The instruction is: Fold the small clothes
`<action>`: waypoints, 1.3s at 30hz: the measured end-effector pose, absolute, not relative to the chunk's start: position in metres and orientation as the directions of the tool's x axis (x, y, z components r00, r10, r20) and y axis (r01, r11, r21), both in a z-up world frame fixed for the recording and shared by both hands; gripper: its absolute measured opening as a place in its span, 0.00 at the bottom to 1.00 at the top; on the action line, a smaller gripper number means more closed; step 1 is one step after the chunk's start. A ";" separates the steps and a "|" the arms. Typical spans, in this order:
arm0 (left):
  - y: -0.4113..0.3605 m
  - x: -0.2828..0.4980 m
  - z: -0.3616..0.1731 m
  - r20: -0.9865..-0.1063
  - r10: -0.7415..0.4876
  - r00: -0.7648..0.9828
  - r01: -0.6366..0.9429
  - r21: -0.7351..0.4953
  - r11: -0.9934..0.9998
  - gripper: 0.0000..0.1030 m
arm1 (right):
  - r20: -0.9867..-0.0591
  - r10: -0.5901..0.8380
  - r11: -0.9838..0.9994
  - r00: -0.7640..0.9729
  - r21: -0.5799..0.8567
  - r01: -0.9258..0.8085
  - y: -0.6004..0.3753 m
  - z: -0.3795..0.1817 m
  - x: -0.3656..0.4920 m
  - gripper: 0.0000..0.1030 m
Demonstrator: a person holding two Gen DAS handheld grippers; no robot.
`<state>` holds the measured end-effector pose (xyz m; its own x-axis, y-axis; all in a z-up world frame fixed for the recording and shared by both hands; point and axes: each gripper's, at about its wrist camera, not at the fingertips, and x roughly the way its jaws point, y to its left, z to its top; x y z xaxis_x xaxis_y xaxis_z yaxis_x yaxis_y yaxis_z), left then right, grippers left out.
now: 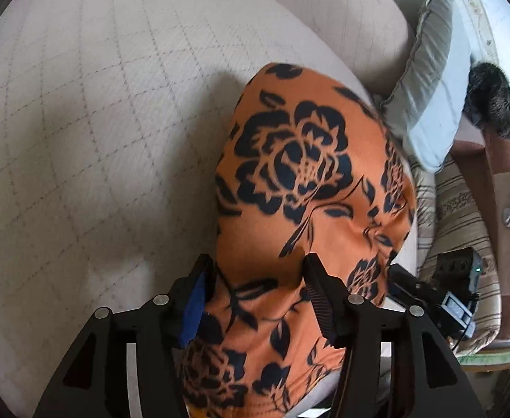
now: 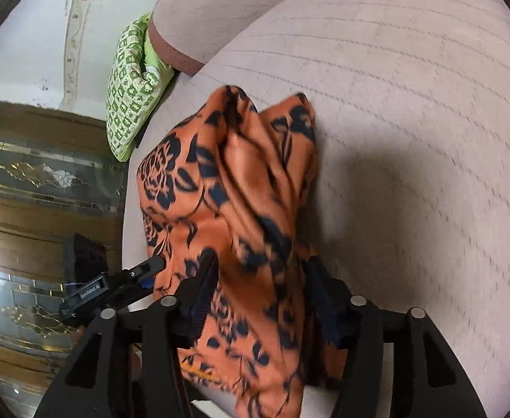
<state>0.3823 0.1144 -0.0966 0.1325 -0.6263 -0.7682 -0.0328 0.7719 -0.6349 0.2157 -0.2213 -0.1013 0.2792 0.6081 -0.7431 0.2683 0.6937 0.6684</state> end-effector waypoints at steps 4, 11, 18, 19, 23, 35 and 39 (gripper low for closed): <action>0.101 0.390 -0.093 -0.801 -0.592 0.089 -0.020 -0.595 0.803 0.55 | -0.773 0.594 0.735 0.222 0.634 0.242 -0.212 -0.110 0.220 0.56; 0.081 0.397 -0.103 -0.817 -0.577 -0.003 -0.030 -0.577 0.816 0.57 | -0.783 0.616 0.748 0.092 0.617 0.245 -0.210 -0.122 0.214 0.56; 0.074 0.395 -0.098 -0.831 -0.556 0.011 0.003 -0.556 0.831 0.46 | -0.793 0.603 0.764 0.085 0.605 0.224 -0.203 -0.126 0.217 0.56; 0.069 0.394 -0.099 -0.833 -0.553 0.017 0.011 -0.553 0.833 0.46 | -0.797 0.598 0.770 0.084 0.601 0.213 -0.202 -0.126 0.217 0.56; 0.067 0.387 -0.096 -0.833 -0.552 0.038 0.021 -0.551 0.834 0.48 | -0.801 0.594 0.778 0.079 0.597 0.195 -0.201 -0.125 0.219 0.56; 0.067 0.307 -0.094 -0.824 -0.530 0.200 0.082 -0.525 0.847 0.40 | -0.814 0.547 0.808 0.197 0.574 0.129 -0.191 -0.109 0.156 0.36; 0.089 0.287 -0.086 -0.764 -0.601 0.235 0.060 -0.605 0.794 0.19 | -0.804 0.552 0.800 0.221 0.585 0.132 -0.189 -0.105 0.156 0.22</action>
